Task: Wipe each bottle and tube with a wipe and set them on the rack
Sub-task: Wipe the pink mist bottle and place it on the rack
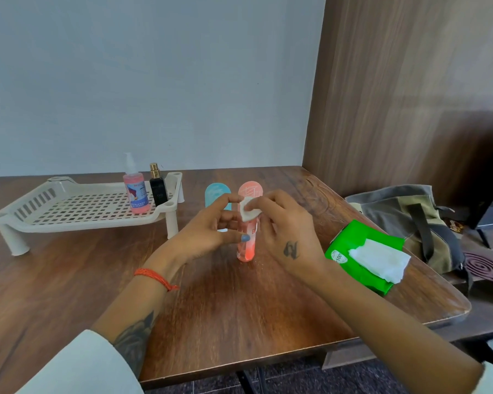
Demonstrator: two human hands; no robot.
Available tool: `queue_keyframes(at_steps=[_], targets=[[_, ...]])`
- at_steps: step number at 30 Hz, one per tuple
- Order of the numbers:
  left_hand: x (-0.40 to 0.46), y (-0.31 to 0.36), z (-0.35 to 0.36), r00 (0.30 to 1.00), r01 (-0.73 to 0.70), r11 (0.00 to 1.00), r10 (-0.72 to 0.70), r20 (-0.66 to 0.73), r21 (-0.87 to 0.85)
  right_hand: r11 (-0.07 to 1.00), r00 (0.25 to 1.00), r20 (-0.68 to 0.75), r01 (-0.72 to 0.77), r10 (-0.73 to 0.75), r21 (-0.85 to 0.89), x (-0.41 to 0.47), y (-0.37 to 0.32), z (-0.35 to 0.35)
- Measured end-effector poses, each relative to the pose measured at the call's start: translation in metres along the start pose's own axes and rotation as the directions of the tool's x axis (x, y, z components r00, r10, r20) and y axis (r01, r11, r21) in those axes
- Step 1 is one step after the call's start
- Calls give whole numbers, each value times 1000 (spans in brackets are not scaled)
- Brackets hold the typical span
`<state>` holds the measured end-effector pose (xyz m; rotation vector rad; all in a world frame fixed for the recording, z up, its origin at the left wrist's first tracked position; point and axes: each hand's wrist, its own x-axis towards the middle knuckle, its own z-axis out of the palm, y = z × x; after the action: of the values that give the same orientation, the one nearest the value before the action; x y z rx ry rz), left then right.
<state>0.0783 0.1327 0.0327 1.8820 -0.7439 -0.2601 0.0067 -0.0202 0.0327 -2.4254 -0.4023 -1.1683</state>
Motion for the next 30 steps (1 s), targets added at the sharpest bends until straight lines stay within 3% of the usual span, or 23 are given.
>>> queue_keyframes(at_steps=[7, 12, 16, 19, 22, 30], targets=[[3, 0, 1, 999, 31, 999, -31, 8, 27, 959, 965, -68, -241, 254, 150, -2, 23, 1], [3, -2, 1, 1000, 23, 1000, -23, 3, 5, 897, 944, 66, -327, 323, 298, -3, 15, 5], [3, -4, 1, 1000, 15, 999, -15, 7, -34, 867, 924, 68, -376, 376, 326, -19, 12, 13], [4, -3, 2, 1000, 18, 997, -19, -11, -74, 876, 935, 82, -352, 345, 328, -29, 13, 14], [4, 0, 1, 1000, -6, 985, 1, -29, -171, 880, 937, -2, -327, 349, 345, -23, 13, 11], [2, 3, -2, 995, -100, 906, 79, -68, -411, 983, 991, -47, -114, 122, 147, -27, 6, 12]])
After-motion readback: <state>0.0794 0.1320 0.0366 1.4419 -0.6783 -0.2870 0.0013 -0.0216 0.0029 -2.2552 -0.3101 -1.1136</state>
